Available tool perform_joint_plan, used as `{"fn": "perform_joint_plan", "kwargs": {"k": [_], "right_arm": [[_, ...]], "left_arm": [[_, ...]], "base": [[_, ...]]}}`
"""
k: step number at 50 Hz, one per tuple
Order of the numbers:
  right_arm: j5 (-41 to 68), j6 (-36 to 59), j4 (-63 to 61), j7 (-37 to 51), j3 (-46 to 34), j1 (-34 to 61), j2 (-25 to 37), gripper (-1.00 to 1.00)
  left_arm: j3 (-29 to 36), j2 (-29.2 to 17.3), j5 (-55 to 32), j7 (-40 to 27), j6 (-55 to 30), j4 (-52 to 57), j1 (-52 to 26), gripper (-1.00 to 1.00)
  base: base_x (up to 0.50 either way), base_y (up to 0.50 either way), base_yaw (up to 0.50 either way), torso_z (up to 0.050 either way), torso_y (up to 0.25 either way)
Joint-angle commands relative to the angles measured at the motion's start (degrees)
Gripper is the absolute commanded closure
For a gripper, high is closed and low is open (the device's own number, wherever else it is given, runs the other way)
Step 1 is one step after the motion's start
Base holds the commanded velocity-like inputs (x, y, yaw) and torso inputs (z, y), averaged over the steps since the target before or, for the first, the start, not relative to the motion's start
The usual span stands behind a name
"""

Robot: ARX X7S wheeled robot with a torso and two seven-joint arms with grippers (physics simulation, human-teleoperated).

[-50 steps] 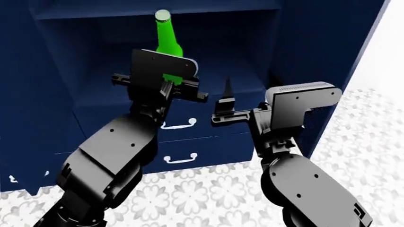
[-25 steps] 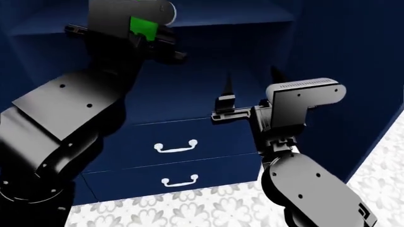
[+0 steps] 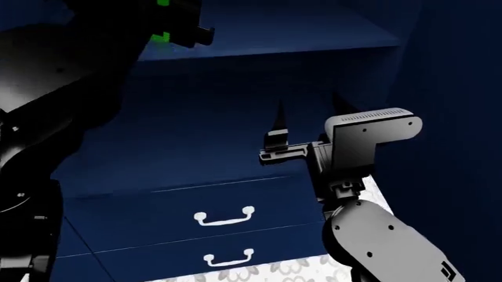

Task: Pick the beer from the counter and place it in the cabinet.

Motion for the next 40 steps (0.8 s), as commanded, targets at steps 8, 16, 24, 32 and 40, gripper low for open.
{"fn": "perform_joint_plan", "kwargs": {"k": [8,16,24,32,40], "right_arm": [[0.07,0.18,-0.83,0.68,-0.03,-0.55,0.44,-1.00],[0.71,0.45,-1.15,1.14,0.48,-0.73,0.67,-1.00],[1.22,0.15,-0.24,0.84,0.56,-0.79,0.24,-1.00],[1.69,1.07,-0.56,1.83,0.62,-0.86,-0.01,-1.00],[1.45,2.57,-1.14,2.57,0.00,-0.61,0.29,-1.00]], "left_arm": [[1.09,0.81,-1.65,4.79,-5.89,-14.27,-14.07,1.00],[1.50,0.86,-1.71,4.95,-6.03,-15.22,-15.04,1.00],[0.96,0.63,-2.37,4.50,-6.33,-13.84,-15.03,1.00],[-0.46,0.84,-3.89,3.20,-8.20,-11.63,-14.92,1.00],[-1.72,1.37,-5.00,3.03,-8.78,-12.16,-15.24,1.00]], "base": [[0.49,0.08,0.00,0.000,0.001],[0.49,0.08,0.00,0.000,0.001],[0.49,0.07,0.00,0.000,0.001],[0.36,0.06,0.00,0.000,0.003],[0.00,0.00,0.00,0.000,0.000]]}}
